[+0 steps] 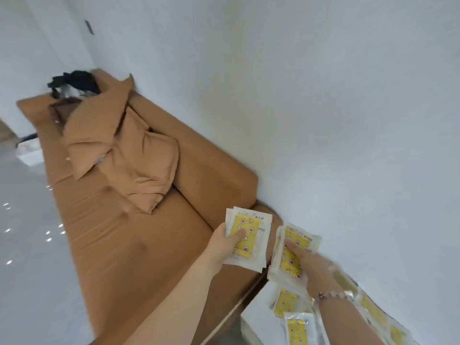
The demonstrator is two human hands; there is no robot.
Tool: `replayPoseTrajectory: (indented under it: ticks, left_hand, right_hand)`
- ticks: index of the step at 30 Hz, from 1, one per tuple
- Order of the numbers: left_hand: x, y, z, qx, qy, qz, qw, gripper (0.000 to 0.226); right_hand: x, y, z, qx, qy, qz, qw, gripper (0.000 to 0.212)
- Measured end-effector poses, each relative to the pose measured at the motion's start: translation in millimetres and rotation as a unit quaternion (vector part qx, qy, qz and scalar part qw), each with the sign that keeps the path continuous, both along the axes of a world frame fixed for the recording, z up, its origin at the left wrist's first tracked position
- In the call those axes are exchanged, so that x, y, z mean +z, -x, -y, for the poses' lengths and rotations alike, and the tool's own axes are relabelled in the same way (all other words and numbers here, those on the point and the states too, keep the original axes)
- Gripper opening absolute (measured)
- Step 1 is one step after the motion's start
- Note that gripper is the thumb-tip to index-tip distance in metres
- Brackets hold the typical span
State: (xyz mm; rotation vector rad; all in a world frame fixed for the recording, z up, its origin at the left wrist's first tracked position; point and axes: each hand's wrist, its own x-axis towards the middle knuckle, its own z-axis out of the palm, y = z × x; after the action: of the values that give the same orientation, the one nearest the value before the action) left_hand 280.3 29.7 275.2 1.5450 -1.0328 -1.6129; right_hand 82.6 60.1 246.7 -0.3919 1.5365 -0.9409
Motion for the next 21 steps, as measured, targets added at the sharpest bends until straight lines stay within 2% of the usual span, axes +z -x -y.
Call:
replayPoseTrajectory:
  ticks: [2,5,10,16,21]
  left_hand:
    - [8.9,-47.3,-19.4,0.088,0.003,0.0,0.996,0.022]
    - [20.1,-120.0,-59.5,0.207,0.003,-0.002,0.978,0.024]
    - [25.1,-226.1,-148.0,0.401,0.024,-0.005,0.916,0.027]
    - [24.5,-336.2,-273.0,0.554,0.015,-0.006,0.833,0.028]
    - [19.7,-426.3,-364.0,0.629,0.014,-0.007,0.777,0.026]
  right_hand:
    - [5.6,-42.5,13.8,0.071,0.009,-0.001,0.997,0.042]
    - [21.1,-121.6,17.3,0.182,0.014,0.002,0.983,0.032]
    - [33.2,-254.1,-12.9,0.343,0.028,0.018,0.939,0.021]
    - [32.5,-409.4,-94.2,0.486,0.023,0.042,0.872,0.017]
    - [26.5,-539.9,-176.9,0.565,0.012,0.073,0.822,0.023]
